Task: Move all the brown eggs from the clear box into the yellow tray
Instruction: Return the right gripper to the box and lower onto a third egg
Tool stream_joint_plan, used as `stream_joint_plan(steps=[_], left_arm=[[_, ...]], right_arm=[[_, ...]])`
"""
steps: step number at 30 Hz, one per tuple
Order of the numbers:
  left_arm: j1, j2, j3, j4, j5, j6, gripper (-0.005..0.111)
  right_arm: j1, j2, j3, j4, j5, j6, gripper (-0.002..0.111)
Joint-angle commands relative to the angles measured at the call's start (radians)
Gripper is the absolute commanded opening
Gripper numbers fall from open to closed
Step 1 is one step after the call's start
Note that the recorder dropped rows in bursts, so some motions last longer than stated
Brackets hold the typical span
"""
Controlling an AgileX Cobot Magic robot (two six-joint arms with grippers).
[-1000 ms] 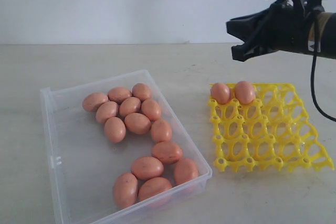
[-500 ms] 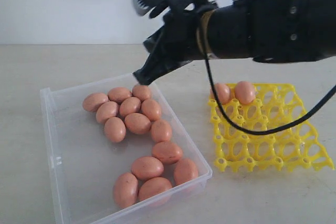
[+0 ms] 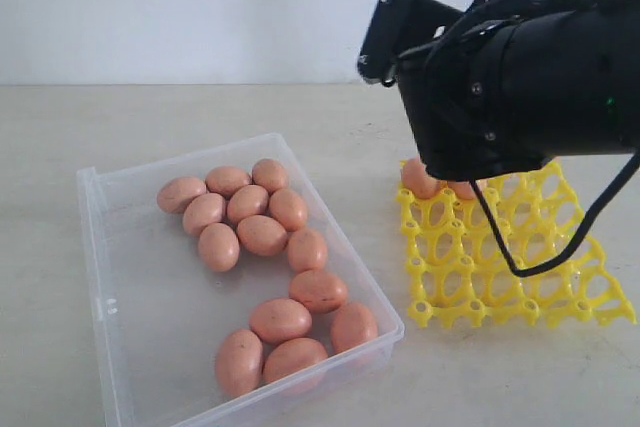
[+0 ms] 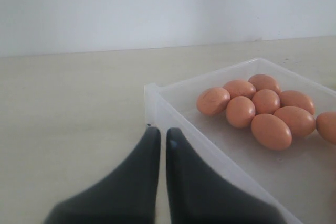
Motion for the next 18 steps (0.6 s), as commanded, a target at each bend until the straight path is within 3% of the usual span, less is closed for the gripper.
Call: stream_joint_plan(steps=[1, 5, 11, 14, 18], left_arm=[[-0.006, -0.002, 0.004, 0.002, -0.009, 0.001, 0.004], [-0.006, -0.002, 0.004, 0.002, -0.009, 0.001, 0.004], [-0.006, -0.002, 0.004, 0.002, -0.009, 0.001, 0.004], [-0.006, -0.002, 0.004, 0.002, -0.009, 0.001, 0.004], [-0.006, -0.002, 0.004, 0.002, -0.009, 0.001, 0.004]], right_arm=[[-0.063, -0.013, -0.057, 0.385, 0.062, -0.202, 0.0], [-0.101, -0.018, -0.163, 0.935, 0.062, -0.482, 0.0], [-0.101, 0.003, -0.313, 1.397, -0.169, -0.903, 0.0], [-0.101, 0.061, -0.363, 1.542, -0.14, -0.949, 0.0], [-0.101, 0.157, -0.372, 1.561, -0.124, -0.97, 0.0]])
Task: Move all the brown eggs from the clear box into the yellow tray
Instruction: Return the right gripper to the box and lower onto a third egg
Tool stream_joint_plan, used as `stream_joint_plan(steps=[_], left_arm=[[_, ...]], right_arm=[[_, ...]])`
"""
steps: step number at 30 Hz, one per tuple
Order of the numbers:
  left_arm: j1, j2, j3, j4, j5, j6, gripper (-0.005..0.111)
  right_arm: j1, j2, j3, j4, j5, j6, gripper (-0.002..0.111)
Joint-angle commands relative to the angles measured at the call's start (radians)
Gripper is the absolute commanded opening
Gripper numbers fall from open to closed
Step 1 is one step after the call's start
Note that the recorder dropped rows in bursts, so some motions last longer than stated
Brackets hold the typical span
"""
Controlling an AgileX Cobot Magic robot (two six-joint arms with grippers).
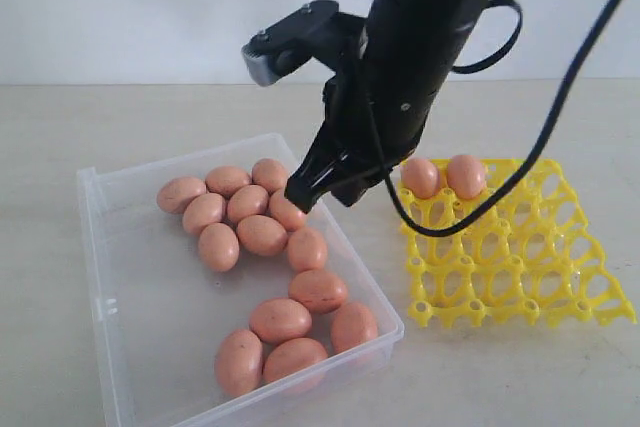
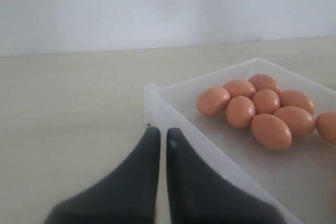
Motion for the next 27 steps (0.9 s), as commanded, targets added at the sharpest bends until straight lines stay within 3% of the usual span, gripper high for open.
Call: stream_joint_plan(steps=[1, 3, 8, 13, 17, 21, 27], left_arm=[[-0.006, -0.002, 0.004, 0.002, -0.009, 0.001, 0.004], [-0.006, -0.002, 0.004, 0.002, -0.009, 0.001, 0.004], [-0.006, -0.002, 0.004, 0.002, -0.009, 0.001, 0.004], [-0.006, -0.002, 0.004, 0.002, -0.009, 0.001, 0.004], [-0.006, -0.002, 0.004, 0.002, -0.009, 0.001, 0.004], [-0.006, -0.002, 0.004, 0.002, -0.009, 0.001, 0.004], [-0.006, -0.002, 0.004, 0.002, -0.009, 0.001, 0.004]], right_arm=[[-0.003, 0.107, -0.011, 0.056, 0.018, -0.074, 0.002], [-0.003, 0.141, -0.011, 0.124, 0.018, -0.148, 0.01], [0.007, 0.183, -0.011, 0.31, 0.019, -0.397, 0.049], [0.054, 0.185, -0.011, 0.299, -0.006, -0.503, 0.047], [0.121, 0.197, -0.011, 0.209, -0.103, -0.733, 0.046], [0.148, 0.225, -0.011, 0.078, -0.213, -0.706, 0.046], [0.148, 0.276, -0.011, 0.069, -0.2, -0.598, 0.046]])
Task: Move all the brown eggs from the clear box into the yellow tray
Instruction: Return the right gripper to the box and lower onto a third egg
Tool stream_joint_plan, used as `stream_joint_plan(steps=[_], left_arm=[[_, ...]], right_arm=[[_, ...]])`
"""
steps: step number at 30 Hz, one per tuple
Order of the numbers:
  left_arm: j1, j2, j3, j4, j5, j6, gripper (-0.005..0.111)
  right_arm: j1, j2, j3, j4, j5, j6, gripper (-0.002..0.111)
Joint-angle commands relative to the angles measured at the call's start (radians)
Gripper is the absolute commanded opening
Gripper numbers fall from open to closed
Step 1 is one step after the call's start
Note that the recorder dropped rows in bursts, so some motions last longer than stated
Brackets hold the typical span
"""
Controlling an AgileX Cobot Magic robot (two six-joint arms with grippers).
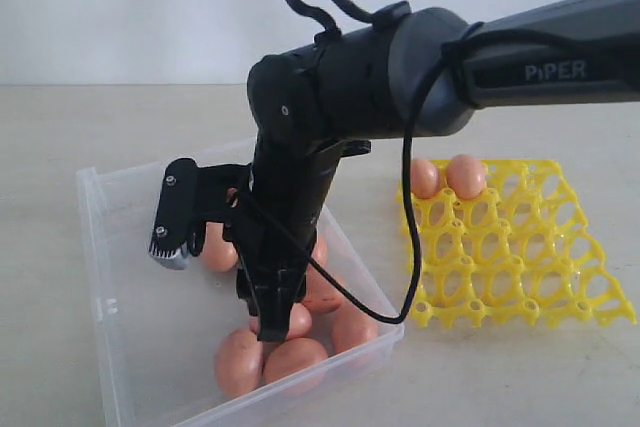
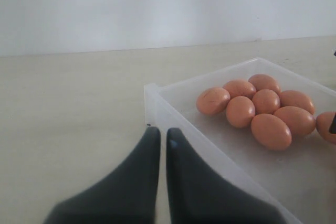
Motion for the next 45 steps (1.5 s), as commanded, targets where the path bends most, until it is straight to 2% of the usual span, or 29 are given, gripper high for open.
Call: stream_joint_plan(steps=[1, 6, 16, 27, 33, 39, 45], left_arm=[[-0.006, -0.002, 0.004, 0.002, -0.009, 0.001, 0.004], [-0.006, -0.002, 0.004, 0.002, -0.009, 0.001, 0.004], [-0.006, -0.002, 0.004, 0.002, -0.009, 0.001, 0.004], [-0.006, -0.002, 0.004, 0.002, -0.009, 0.001, 0.004], [-0.006, -0.002, 0.004, 0.002, -0.009, 0.001, 0.004], [-0.006, -0.002, 0.004, 0.002, -0.009, 0.001, 0.004], [-0.006, -0.002, 0.004, 0.002, -0.009, 0.001, 0.004]], right_arm=[[0.001, 0.046, -0.005, -0.009, 0.026, 0.035, 0.046], [0.001, 0.093, -0.005, -0.011, 0.074, 0.092, 0.046], [0.001, 0.101, -0.005, -0.011, 0.041, 0.281, 0.046], [0.001, 0.05, -0.068, -0.011, 0.037, 0.351, 0.045], [0.001, 0.005, -0.13, -0.009, 0.145, 0.527, 0.045], [0.001, -0.002, -0.134, -0.009, 0.341, 0.556, 0.045], [0.001, 0.023, -0.134, -0.009, 0.323, 0.559, 0.045]])
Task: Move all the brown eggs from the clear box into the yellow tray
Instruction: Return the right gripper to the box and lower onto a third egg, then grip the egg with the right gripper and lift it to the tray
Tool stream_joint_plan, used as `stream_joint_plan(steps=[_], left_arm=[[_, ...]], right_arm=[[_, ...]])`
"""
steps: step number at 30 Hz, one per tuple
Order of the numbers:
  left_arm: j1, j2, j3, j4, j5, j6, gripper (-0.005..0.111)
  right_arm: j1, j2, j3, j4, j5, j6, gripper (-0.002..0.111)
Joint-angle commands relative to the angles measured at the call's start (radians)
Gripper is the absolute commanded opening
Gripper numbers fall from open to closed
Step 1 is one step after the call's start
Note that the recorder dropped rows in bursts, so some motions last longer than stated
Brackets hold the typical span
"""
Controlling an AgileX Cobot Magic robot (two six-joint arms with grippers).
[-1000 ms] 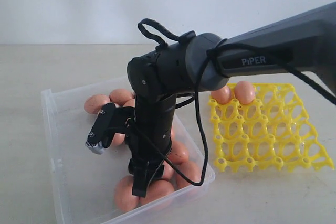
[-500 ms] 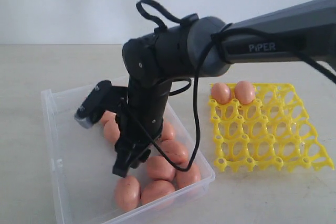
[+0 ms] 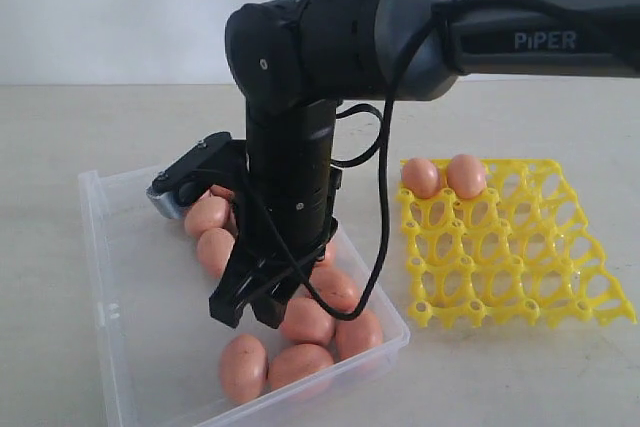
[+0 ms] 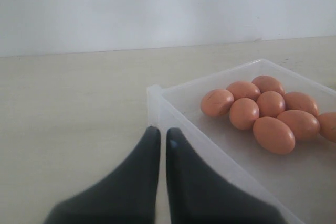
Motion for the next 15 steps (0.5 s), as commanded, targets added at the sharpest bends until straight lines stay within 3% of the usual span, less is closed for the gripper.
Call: stream_joint_plan(steps=[1, 15], left_arm=[[-0.006, -0.002, 0.004, 0.002, -0.009, 0.001, 0.004], [-0.006, -0.002, 0.004, 0.002, -0.009, 0.001, 0.004]], right_arm=[[0.0, 0.023, -0.004, 0.0, -0.002, 0.01, 0.045], [0.0, 0.152, -0.004, -0.105, -0.01, 0.072, 0.045]])
